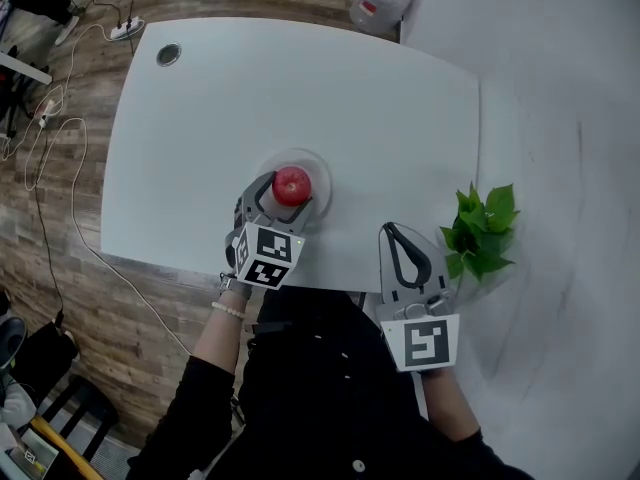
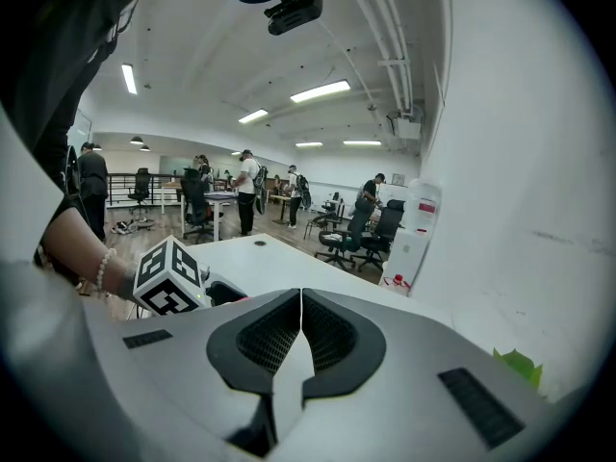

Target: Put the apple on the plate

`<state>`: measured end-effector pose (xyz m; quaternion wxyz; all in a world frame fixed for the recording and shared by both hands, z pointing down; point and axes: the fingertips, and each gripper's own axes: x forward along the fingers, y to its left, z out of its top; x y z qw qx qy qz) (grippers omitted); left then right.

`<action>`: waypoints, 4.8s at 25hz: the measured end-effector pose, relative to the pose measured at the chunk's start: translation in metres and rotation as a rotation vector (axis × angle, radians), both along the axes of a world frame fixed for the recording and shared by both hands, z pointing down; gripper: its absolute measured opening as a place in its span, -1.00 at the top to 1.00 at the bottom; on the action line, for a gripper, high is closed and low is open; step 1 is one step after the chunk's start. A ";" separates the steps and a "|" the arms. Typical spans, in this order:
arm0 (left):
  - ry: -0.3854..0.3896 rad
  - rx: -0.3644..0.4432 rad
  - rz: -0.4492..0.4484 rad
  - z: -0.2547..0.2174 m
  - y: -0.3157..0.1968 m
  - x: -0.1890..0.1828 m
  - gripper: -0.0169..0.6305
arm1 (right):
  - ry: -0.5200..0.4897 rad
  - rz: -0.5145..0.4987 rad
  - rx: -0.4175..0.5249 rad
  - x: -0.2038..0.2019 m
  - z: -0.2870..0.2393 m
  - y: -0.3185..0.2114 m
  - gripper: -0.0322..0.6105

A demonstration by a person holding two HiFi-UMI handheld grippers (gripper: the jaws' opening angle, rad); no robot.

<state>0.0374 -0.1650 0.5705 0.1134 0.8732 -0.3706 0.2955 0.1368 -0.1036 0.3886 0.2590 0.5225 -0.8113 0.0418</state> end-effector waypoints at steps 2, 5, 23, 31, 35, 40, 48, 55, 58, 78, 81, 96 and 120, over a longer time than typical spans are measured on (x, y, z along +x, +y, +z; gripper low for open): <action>-0.006 -0.003 0.002 0.000 0.000 0.001 -0.12 | 0.000 0.000 -0.002 0.000 0.000 0.001 0.77; -0.027 -0.005 0.004 0.003 0.000 0.002 -0.12 | 0.003 -0.003 -0.009 0.000 0.001 0.003 0.77; 0.020 -0.012 0.014 -0.012 0.004 -0.002 -0.13 | 0.000 -0.026 0.003 -0.011 0.000 0.003 0.77; 0.039 0.032 0.014 -0.039 0.006 -0.012 -0.12 | -0.014 -0.048 0.033 -0.024 -0.011 -0.001 0.77; 0.025 0.087 0.006 -0.058 0.006 -0.020 0.13 | -0.022 -0.059 0.060 -0.029 -0.018 -0.004 0.77; 0.014 0.161 -0.044 -0.087 0.002 -0.037 0.39 | -0.022 -0.077 0.085 -0.036 -0.027 -0.007 0.77; 0.048 0.255 -0.087 -0.136 0.004 -0.051 0.81 | -0.036 -0.102 0.144 -0.043 -0.042 -0.016 0.77; 0.054 0.272 -0.116 -0.169 0.018 -0.060 0.90 | -0.050 -0.131 0.175 -0.052 -0.051 -0.021 0.77; 0.077 0.290 -0.126 -0.183 0.024 -0.061 0.90 | -0.057 -0.142 0.186 -0.054 -0.054 -0.021 0.77; 0.071 0.382 -0.202 -0.234 0.052 -0.101 0.91 | -0.086 -0.224 0.219 -0.082 -0.067 -0.023 0.77; 0.093 0.361 -0.247 -0.237 0.052 -0.106 0.91 | -0.076 -0.231 0.211 -0.085 -0.066 -0.021 0.77; 0.117 0.352 -0.233 -0.237 0.054 -0.106 0.91 | -0.051 -0.247 0.204 -0.094 -0.065 -0.015 0.77; 0.114 0.364 -0.182 -0.230 0.056 -0.108 0.91 | -0.037 -0.274 0.192 -0.105 -0.062 -0.011 0.77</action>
